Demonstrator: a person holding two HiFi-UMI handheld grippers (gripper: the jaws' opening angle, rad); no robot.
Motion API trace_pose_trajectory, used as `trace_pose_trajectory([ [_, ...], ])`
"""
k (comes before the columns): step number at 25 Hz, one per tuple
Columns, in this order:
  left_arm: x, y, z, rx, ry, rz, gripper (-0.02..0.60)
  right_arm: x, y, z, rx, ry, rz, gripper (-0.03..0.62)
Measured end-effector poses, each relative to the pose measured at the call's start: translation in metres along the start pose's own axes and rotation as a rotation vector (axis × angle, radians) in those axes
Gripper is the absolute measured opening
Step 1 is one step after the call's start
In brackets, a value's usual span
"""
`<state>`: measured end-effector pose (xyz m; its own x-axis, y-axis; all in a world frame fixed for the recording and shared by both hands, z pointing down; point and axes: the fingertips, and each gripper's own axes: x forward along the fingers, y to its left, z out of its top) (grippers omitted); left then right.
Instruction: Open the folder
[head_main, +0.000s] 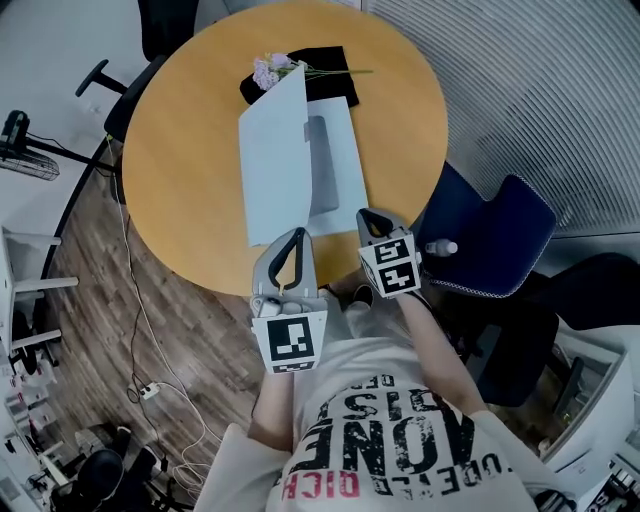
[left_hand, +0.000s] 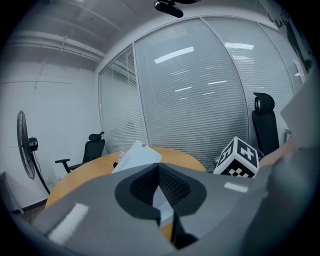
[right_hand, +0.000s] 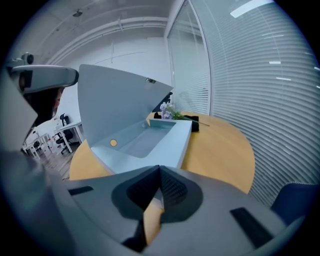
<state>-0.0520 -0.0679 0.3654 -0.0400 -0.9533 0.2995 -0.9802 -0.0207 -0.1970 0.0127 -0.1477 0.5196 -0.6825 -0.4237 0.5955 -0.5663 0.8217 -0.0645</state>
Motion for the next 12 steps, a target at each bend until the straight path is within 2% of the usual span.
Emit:
trace_pose_trajectory([
  [9,-0.0063,0.0063,0.0018,-0.035,-0.029,0.01,0.009,-0.0018,-0.0028,0.0004,0.024,0.002,-0.032,0.012],
  [12,-0.0063,0.0099,0.0036,-0.082,-0.041,0.015,0.009,0.0003,-0.0031,0.0004,0.018,-0.002,-0.054,0.012],
])
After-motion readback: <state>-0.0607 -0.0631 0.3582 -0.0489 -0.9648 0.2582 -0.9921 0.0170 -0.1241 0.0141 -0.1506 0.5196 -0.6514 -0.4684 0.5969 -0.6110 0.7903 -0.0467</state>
